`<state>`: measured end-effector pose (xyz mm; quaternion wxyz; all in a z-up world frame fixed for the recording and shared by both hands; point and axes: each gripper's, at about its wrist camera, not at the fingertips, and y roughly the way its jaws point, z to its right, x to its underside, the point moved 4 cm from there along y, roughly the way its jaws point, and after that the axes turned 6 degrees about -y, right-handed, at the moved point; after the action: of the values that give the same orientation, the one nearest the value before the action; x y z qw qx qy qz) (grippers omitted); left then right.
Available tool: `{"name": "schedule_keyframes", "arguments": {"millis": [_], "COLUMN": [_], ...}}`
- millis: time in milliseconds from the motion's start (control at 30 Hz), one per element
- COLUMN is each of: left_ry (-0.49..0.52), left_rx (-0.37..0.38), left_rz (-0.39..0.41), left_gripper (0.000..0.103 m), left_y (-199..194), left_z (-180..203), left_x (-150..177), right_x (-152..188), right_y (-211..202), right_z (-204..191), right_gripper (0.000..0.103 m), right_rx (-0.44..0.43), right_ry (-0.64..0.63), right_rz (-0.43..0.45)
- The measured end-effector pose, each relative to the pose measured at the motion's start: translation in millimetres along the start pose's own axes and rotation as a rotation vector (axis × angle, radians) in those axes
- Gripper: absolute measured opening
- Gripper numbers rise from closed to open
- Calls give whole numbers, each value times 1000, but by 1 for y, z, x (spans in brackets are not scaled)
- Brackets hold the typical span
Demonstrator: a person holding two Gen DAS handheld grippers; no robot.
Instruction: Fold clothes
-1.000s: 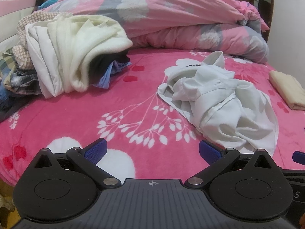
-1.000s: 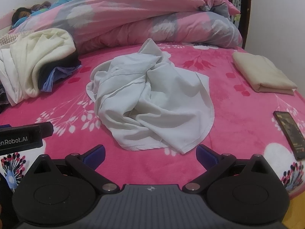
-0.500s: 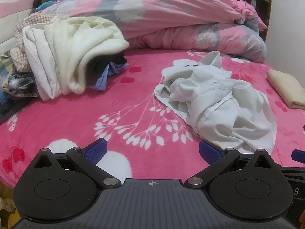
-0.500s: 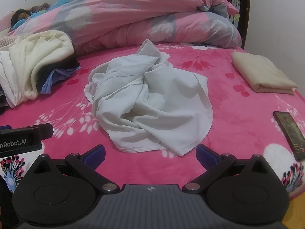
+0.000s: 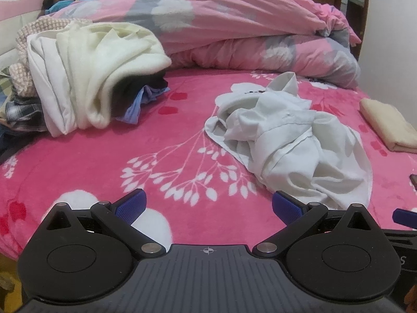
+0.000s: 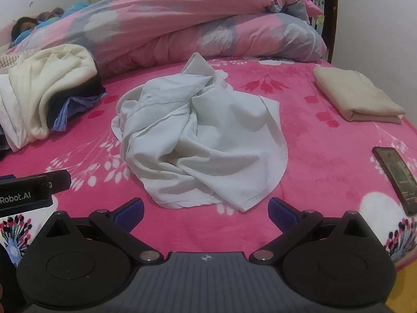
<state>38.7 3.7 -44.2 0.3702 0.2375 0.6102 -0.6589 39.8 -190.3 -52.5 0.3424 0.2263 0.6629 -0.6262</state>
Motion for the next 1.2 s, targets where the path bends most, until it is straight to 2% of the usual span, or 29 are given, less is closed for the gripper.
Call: {"name": "schedule_keyframes", "arguments": {"millis": [367, 500, 700, 900, 1067, 1200], "left_ry": [-39, -85, -53, 72, 237, 373], "left_rx": [59, 75, 114, 194, 232, 211], "left_rz": [19, 22, 48, 124, 189, 189], "left_gripper": [103, 103, 103, 103, 103, 103], "left_y": [14, 25, 44, 60, 75, 95], "left_z": [4, 2, 9, 41, 77, 102], "left_x": [-10, -16, -26, -48, -58, -59], "right_x": [5, 7, 4, -8, -24, -35], "right_y": [8, 12, 15, 29, 50, 74], "right_z": [20, 39, 72, 90, 97, 104], "right_gripper": [103, 103, 103, 103, 103, 103], "right_rx": [-18, -6, 15, -27, -51, -61], "right_ry": [26, 61, 121, 142, 123, 136], "right_rz": [46, 85, 188, 253, 281, 275]}}
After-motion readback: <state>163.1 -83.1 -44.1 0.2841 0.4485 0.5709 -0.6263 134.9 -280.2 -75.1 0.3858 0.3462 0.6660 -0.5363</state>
